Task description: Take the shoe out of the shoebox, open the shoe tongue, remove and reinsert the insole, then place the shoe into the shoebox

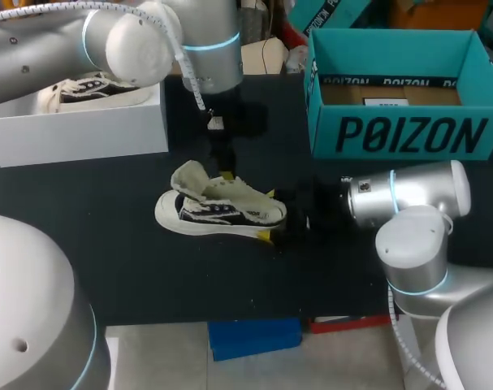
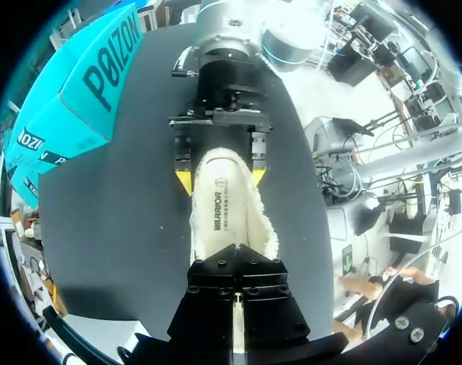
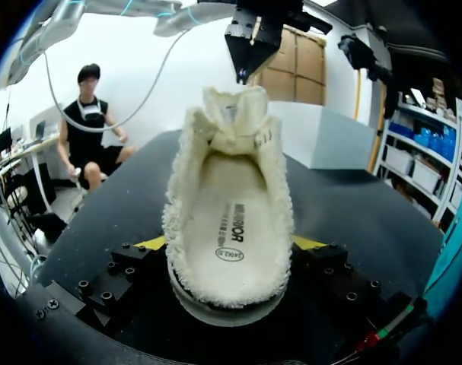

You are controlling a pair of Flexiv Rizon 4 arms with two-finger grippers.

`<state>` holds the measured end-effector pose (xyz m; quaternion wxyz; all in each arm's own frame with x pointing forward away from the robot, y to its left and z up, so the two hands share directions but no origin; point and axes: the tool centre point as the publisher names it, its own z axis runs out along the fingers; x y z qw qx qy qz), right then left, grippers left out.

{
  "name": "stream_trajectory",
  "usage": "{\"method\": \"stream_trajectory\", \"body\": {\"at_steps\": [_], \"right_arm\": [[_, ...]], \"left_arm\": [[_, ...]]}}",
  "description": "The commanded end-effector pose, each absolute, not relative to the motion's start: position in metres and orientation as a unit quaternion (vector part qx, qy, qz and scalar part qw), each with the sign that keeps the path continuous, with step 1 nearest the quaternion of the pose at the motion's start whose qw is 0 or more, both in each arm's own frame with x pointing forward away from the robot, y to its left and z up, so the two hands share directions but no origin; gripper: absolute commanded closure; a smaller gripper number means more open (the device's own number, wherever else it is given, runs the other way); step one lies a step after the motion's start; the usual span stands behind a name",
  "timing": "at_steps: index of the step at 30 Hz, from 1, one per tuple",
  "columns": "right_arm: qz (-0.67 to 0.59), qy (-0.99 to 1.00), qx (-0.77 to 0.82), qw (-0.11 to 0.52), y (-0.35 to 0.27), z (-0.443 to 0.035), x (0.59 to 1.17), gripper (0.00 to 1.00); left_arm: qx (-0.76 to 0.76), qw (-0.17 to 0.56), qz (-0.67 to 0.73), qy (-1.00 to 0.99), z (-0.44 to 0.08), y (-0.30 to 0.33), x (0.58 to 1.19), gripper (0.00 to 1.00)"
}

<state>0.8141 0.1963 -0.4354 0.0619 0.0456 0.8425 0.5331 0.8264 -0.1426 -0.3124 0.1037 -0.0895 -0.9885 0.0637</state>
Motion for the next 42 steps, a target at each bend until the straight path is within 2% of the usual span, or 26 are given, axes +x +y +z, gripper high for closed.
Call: {"method": "stream_trajectory", "body": {"at_steps": [1,9,23,28,42], "right_arm": [[0.533,0.843,0.046,0.062,0.196,-0.436,0.815,1.00],[0.533,0.843,0.046,0.062,0.196,-0.436,0.815,1.00],[0.533,0.843,0.046,0.062,0.196,-0.436,0.815,1.00],[0.533,0.843,0.046,0.062,0.196,-0.436,0.815,1.00],[0.533,0.843,0.046,0.062,0.196,-0.436,0.815,1.00]], "left_arm": [[-0.089,0.156,0.064,-0.982,-0.322,-0.147,0.836,1.00],[-0.085,0.178,0.057,-0.979,-0.338,-0.147,0.837,1.00],[-0.085,0.174,0.057,-0.979,-0.338,-0.146,0.836,1.00],[-0.047,0.137,0.082,-0.986,-0.329,-0.145,0.841,1.00],[-0.045,0.149,0.080,-0.985,-0.355,-0.141,0.830,1.00]]}}
